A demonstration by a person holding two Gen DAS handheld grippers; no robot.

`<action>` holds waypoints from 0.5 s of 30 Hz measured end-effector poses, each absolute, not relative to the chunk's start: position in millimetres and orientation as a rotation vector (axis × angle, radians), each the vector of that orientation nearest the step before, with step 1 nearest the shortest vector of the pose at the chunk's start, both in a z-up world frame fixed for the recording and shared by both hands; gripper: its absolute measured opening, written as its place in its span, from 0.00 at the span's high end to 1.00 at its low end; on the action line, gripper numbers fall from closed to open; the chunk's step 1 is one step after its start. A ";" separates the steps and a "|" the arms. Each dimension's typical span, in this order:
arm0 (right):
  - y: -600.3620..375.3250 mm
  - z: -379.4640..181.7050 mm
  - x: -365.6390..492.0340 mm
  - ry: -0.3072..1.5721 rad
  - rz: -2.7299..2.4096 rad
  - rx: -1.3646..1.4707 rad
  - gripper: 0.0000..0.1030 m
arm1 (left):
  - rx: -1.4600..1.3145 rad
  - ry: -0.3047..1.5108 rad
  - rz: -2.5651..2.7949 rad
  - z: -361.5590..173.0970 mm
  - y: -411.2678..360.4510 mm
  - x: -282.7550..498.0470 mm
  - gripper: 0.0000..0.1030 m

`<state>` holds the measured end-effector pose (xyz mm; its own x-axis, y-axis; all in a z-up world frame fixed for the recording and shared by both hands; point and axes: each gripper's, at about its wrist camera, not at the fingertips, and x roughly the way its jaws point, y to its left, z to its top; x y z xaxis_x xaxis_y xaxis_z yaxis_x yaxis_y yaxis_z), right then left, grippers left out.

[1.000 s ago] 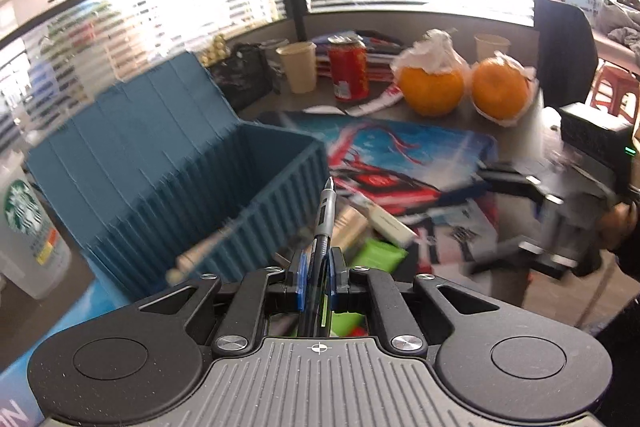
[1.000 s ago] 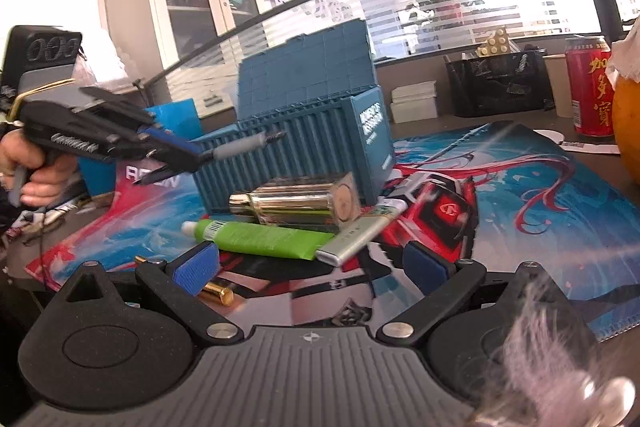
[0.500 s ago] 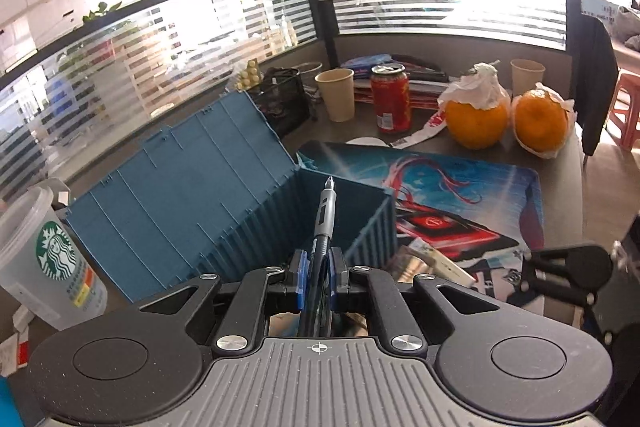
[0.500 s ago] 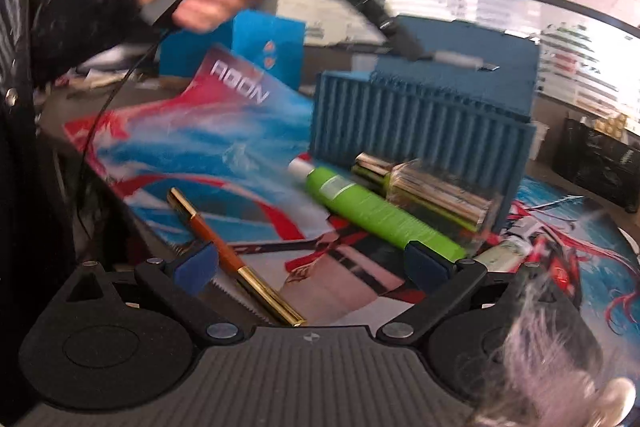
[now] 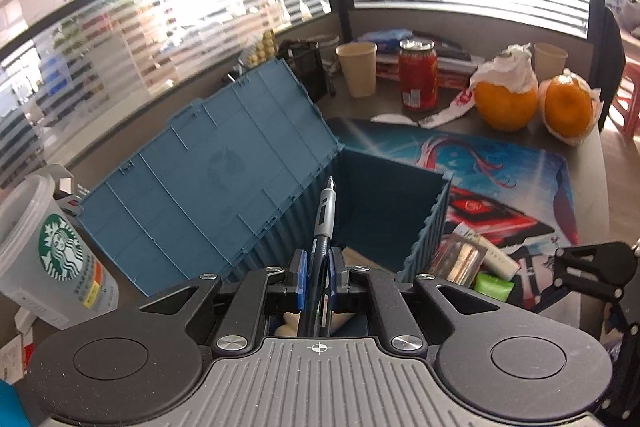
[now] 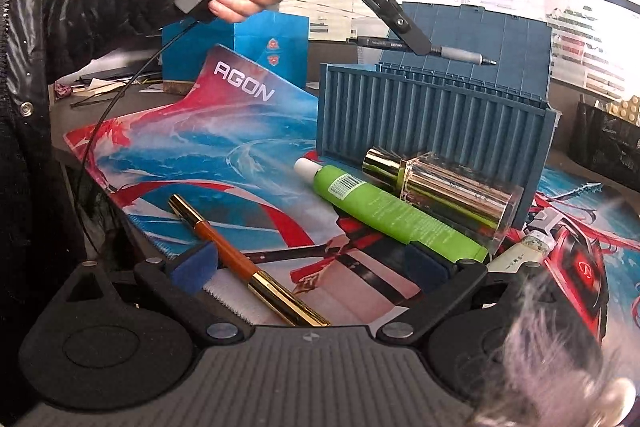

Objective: Organize rigid objects
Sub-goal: 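Lift the black pen with the left gripper and carry it over the box, then lower the black pen into the box and open the left gripper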

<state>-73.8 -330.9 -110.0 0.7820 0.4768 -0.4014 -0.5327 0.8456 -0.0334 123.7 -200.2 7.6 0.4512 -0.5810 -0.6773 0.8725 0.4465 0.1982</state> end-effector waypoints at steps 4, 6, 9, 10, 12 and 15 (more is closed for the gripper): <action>-332.6 -110.0 -73.3 0.399 0.544 -0.133 0.03 | 0.613 0.617 -1.001 -0.5 -204.5 137.2 0.91; -333.2 -110.1 -73.5 0.402 0.540 -0.130 0.03 | 0.630 0.636 -1.000 -6.4 -208.1 143.4 0.91; -334.2 -110.2 -73.6 0.405 0.538 -0.125 0.03 | 0.637 0.657 -1.005 -12.9 -212.2 150.9 0.91; -334.5 -110.2 -73.6 0.406 0.538 -0.123 0.03 | 0.637 0.664 -1.010 -15.2 -212.5 152.7 0.91; -334.1 -110.3 -73.1 0.407 0.537 -0.122 0.03 | 0.646 0.674 -1.020 -20.1 -215.4 155.3 0.91; -334.6 -110.3 -73.2 0.407 0.535 -0.120 0.03 | 0.655 0.692 -1.020 -27.5 -219.7 160.1 0.91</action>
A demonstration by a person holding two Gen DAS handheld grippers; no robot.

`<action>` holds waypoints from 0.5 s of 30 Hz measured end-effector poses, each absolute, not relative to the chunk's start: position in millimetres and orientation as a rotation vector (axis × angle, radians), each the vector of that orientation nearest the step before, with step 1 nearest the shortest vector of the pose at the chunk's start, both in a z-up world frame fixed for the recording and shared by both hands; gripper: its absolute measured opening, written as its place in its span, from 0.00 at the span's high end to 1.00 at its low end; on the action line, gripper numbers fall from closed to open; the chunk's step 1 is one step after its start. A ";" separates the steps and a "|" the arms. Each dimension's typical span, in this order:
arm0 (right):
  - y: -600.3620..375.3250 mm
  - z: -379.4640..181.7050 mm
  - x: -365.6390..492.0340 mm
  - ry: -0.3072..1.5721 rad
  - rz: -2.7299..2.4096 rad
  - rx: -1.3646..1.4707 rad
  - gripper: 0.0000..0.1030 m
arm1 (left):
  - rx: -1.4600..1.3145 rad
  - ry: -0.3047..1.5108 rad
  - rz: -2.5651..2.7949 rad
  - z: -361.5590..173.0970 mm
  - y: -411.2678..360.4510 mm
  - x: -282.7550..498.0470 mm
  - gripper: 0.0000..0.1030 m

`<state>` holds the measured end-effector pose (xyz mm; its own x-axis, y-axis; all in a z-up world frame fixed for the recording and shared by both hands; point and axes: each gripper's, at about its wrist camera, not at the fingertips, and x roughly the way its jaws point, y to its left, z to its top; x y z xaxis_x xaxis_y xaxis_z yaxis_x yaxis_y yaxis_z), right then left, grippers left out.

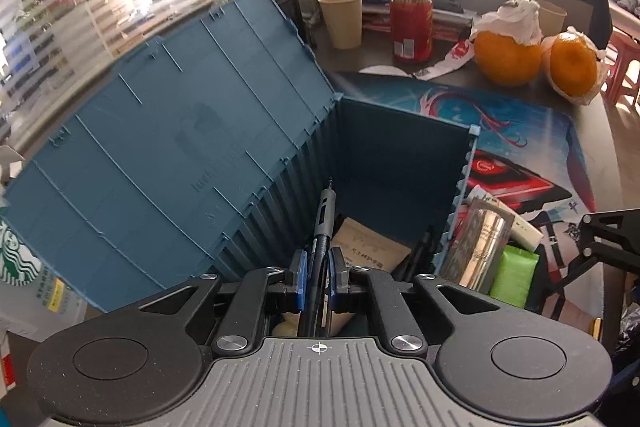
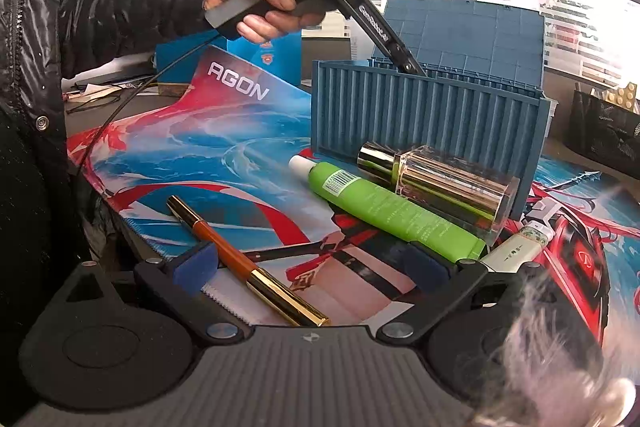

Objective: Organize rigid objects
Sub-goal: 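Lower the black pen into the box and open the left gripper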

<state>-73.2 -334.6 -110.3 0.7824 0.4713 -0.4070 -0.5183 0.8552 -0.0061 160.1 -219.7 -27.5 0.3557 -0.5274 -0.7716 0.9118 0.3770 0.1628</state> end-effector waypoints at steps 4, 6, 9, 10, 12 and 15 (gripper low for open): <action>-334.8 -110.3 -73.2 0.407 0.537 -0.119 0.03 | 0.642 0.709 -1.016 -33.2 -220.3 165.4 0.91; -334.7 -110.3 -72.8 0.408 0.539 -0.119 0.03 | 0.653 0.709 -1.000 -35.3 -221.0 165.9 0.91; -335.2 -110.0 -73.1 0.407 0.541 -0.117 0.03 | 0.655 0.715 -0.986 -36.6 -221.0 168.0 0.91; -335.1 -109.9 -72.9 0.407 0.541 -0.116 0.03 | 0.655 0.717 -0.984 -36.6 -220.7 168.4 0.90; -334.8 -109.7 -72.9 0.407 0.540 -0.115 0.03 | 0.653 0.718 -0.975 -36.1 -219.9 169.2 0.86; -334.5 -109.5 -73.1 0.407 0.540 -0.116 0.03 | 0.641 0.719 -0.953 -34.2 -219.0 171.5 0.85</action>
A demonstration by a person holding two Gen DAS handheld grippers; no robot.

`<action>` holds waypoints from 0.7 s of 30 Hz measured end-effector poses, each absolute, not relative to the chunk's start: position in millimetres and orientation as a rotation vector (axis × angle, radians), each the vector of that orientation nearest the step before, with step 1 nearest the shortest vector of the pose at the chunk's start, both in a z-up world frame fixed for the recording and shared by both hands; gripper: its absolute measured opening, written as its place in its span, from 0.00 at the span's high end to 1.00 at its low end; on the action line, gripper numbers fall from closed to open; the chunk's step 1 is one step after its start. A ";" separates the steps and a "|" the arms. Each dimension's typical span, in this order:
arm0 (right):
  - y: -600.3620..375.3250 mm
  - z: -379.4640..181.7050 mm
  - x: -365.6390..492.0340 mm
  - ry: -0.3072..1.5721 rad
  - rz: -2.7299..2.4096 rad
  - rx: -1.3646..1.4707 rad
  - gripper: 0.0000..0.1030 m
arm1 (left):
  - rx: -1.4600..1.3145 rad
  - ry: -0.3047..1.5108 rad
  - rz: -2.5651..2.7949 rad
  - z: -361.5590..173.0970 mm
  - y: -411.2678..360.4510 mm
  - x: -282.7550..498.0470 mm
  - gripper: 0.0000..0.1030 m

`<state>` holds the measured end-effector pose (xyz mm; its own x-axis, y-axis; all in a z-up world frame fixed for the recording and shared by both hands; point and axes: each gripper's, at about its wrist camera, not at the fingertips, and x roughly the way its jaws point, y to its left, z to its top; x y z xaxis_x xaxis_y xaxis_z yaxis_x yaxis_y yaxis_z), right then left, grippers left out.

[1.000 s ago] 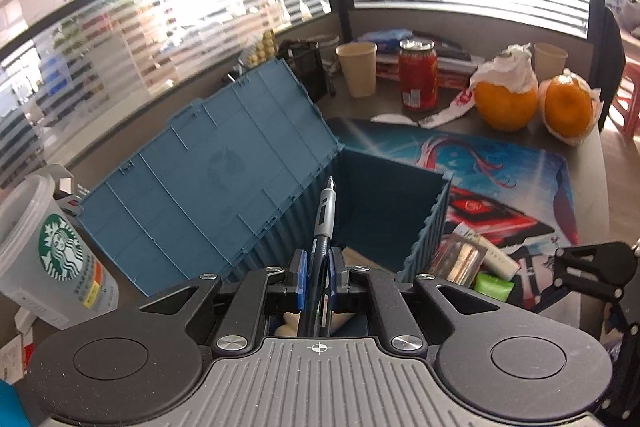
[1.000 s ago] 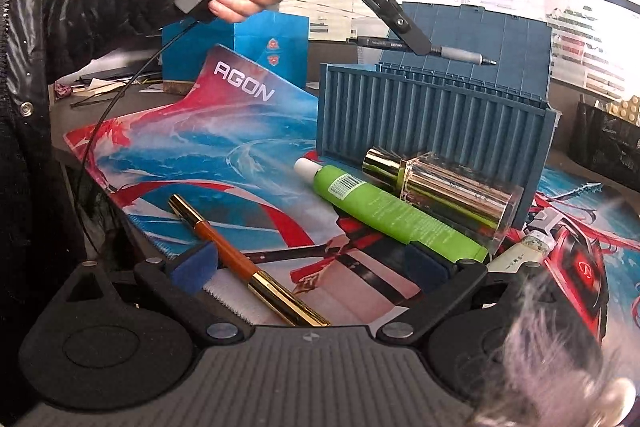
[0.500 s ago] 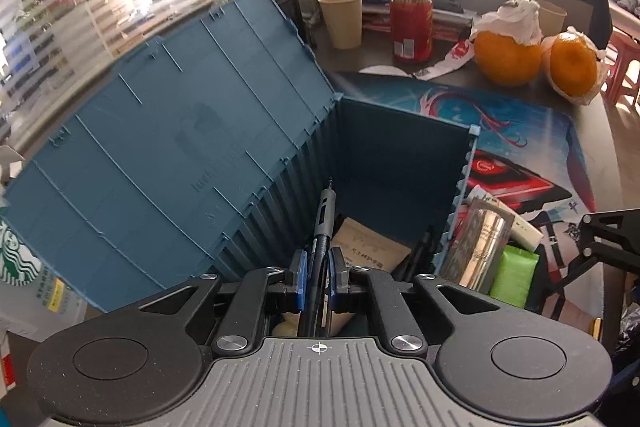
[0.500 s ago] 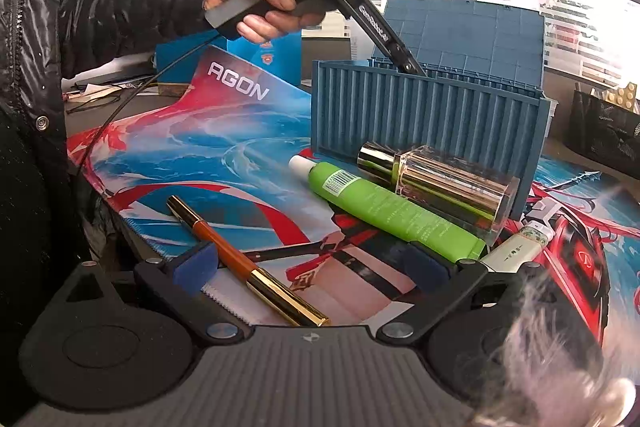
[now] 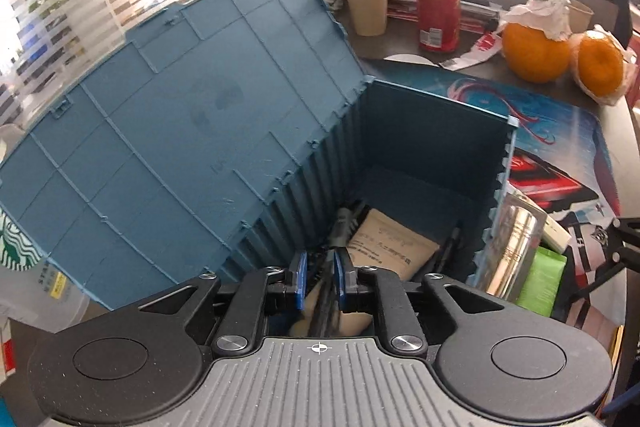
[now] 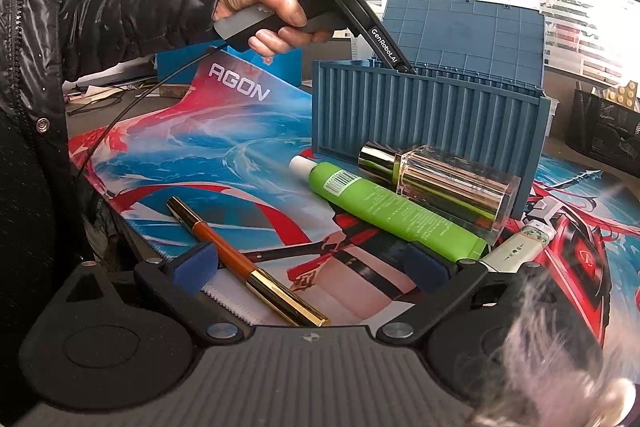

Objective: Organize rigid objects
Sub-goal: 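Lower the black pen into the box and open the left gripper, then move the left gripper to the orange gold-capped pen and grasp it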

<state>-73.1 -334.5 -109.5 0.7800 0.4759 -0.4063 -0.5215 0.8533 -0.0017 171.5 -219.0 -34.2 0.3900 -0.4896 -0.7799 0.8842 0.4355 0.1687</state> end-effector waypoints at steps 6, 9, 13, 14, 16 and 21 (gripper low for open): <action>-336.1 -108.9 -74.0 0.396 0.550 -0.100 0.03 | 0.625 0.693 -0.923 -22.7 -212.9 168.0 0.77; -342.5 -107.4 -73.1 0.381 0.551 -0.046 0.03 | 0.599 0.637 -0.919 -6.1 -201.7 155.3 0.59; -344.9 -106.4 -74.1 0.375 0.553 -0.030 0.02 | 0.557 0.539 -0.940 18.3 -183.5 122.7 0.35; -346.5 -106.3 -75.0 0.370 0.561 -0.018 0.02 | 0.551 0.528 -0.956 22.8 -180.1 114.4 0.35; -352.7 -106.1 -76.3 0.354 0.577 0.030 0.02 | 0.548 0.509 -0.988 27.1 -174.0 92.5 0.33; -377.0 -98.9 -79.9 0.309 0.553 0.166 0.02 | 0.579 0.532 -1.069 9.5 -166.2 44.1 0.18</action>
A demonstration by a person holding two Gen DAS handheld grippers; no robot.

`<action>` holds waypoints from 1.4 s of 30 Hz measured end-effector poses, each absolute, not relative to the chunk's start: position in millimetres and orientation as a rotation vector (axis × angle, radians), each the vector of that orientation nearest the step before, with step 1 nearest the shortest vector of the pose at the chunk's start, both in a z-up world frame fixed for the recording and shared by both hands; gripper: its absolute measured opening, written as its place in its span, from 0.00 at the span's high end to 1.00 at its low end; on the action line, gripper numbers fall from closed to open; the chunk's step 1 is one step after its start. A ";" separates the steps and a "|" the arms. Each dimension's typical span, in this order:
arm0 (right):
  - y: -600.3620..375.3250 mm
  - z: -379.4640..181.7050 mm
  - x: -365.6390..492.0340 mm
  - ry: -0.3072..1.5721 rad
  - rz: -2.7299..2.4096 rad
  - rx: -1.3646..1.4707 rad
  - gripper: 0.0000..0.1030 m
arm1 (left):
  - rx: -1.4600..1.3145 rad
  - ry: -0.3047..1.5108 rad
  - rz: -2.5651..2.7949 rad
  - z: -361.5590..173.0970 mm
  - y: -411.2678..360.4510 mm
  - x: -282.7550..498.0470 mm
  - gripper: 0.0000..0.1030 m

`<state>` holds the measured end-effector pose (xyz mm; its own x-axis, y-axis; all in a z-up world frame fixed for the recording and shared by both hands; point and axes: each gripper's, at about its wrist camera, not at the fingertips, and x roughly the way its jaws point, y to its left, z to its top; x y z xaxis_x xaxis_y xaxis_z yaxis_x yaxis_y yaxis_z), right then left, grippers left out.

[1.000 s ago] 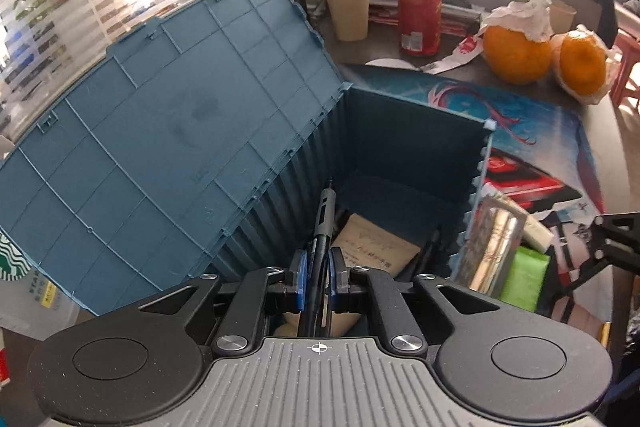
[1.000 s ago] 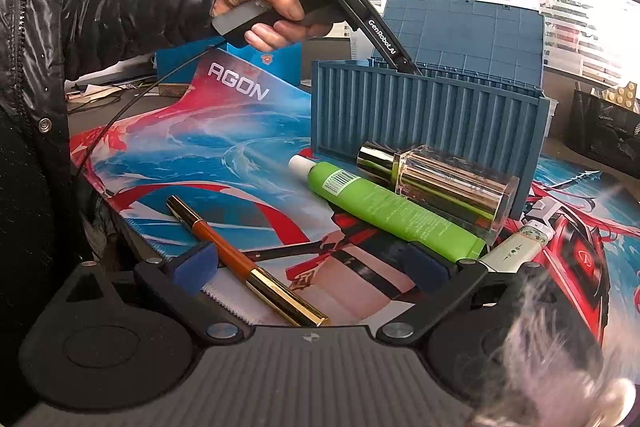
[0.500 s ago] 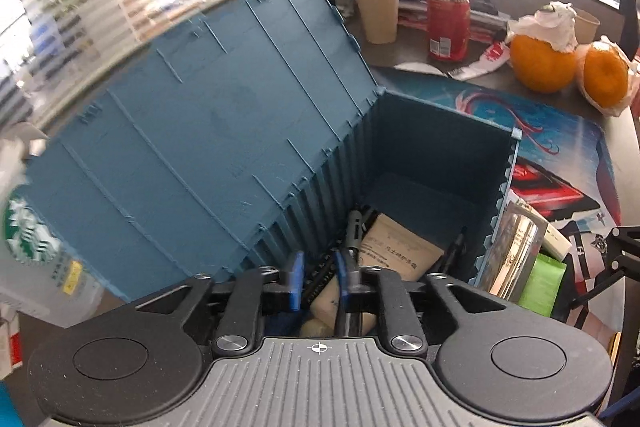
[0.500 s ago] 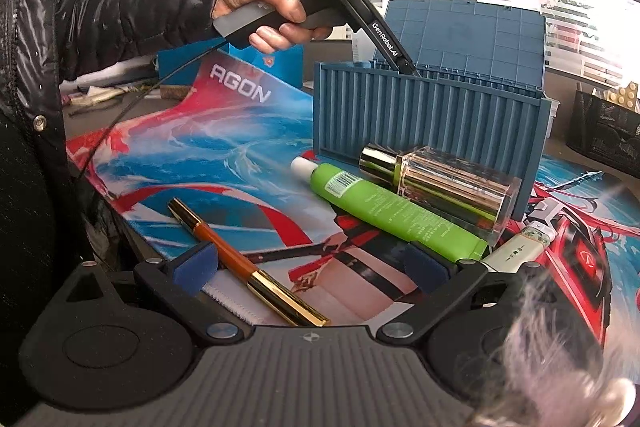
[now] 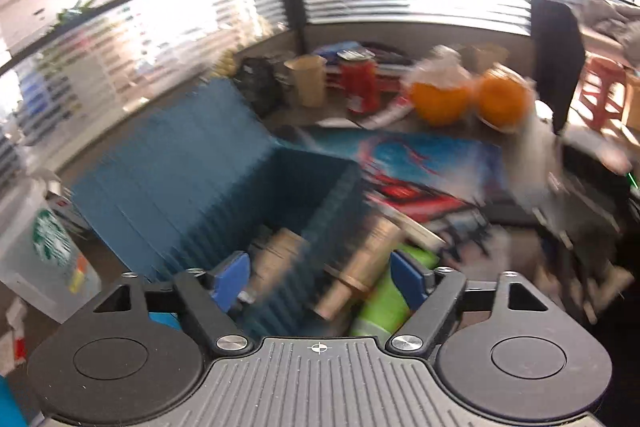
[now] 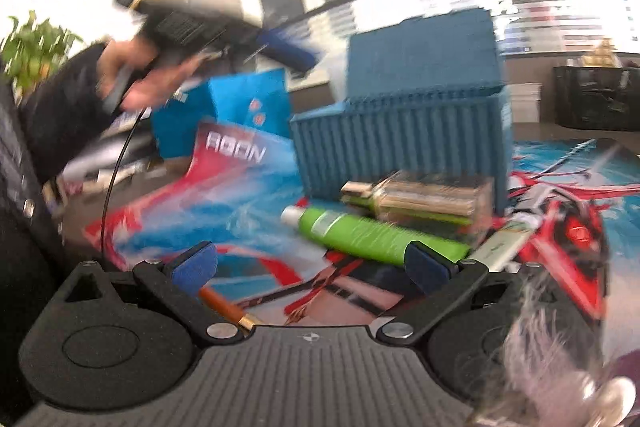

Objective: Organize rigid objects
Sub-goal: 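Move the left gripper to the orange gold-capped pen and grasp it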

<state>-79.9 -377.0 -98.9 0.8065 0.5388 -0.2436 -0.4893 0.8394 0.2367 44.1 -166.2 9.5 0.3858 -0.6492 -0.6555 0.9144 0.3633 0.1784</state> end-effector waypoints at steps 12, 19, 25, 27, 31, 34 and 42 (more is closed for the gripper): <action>-431.0 -78.5 -103.8 0.203 0.378 0.285 0.00 | 0.768 0.615 -1.186 -81.0 -167.1 -29.7 0.17; -424.9 -78.3 -109.0 0.211 0.378 0.275 0.00 | 0.724 0.667 -1.158 -92.0 -169.3 -13.9 0.17; -420.7 -79.0 -111.9 0.219 0.387 0.264 0.00 | 0.666 0.703 -1.140 -92.4 -162.0 -2.7 0.24; -419.9 -79.7 -111.5 0.221 0.387 0.265 0.00 | 0.650 0.719 -1.161 -91.8 -161.4 -3.6 0.36; -419.5 -80.0 -110.9 0.223 0.382 0.266 0.00 | 0.649 0.731 -1.189 -89.9 -162.5 -8.7 0.53; -419.2 -79.8 -111.1 0.221 0.382 0.264 0.00 | 0.638 0.747 -1.209 -89.3 -163.5 -9.6 0.64; -418.9 -79.3 -110.5 0.223 0.386 0.263 0.00 | 0.679 0.704 -1.218 -89.4 -169.8 -22.7 0.79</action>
<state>-110.5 -418.9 -79.3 0.9029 0.3975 -0.1637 -0.3403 0.8935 0.2930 -22.7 -169.8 -89.4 0.1957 -0.5852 -0.7869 0.9739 0.2099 0.0861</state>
